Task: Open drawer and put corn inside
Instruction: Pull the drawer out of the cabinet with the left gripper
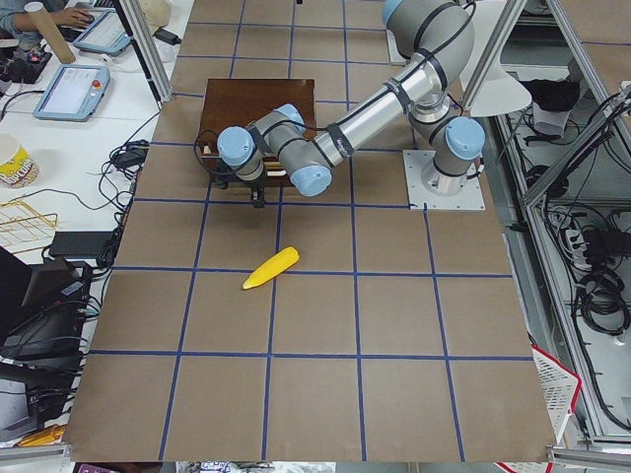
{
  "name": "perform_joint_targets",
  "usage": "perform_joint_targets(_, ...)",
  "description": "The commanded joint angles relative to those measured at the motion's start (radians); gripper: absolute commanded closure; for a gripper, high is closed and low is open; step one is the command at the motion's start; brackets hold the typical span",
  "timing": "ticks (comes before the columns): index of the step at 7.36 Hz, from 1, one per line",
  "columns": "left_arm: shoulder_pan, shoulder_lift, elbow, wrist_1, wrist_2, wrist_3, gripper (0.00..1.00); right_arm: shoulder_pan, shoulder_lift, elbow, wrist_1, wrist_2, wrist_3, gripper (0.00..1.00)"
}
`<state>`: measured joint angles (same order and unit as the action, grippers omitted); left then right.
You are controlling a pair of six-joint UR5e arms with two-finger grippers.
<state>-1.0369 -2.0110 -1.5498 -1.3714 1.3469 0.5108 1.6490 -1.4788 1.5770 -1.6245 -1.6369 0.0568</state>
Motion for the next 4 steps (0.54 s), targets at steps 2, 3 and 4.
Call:
perform_joint_targets(2, 0.001, 0.0, 0.002, 0.0, 0.035, 0.002, 0.0, 0.0, 0.0, 0.0, 0.0, 0.0, 0.0, 0.0)
perform_joint_targets(3, 0.001, 0.002, 0.004, 0.0, 0.035, 0.002, 0.0, 0.0, 0.0, 0.0, 0.0, 0.0, 0.0, 0.0)
perform_joint_targets(4, 0.001, 0.002, 0.008, 0.0, 0.037, 0.002, 0.0, 0.0, 0.0, 0.0, 0.0, 0.0, 0.0, 0.0)
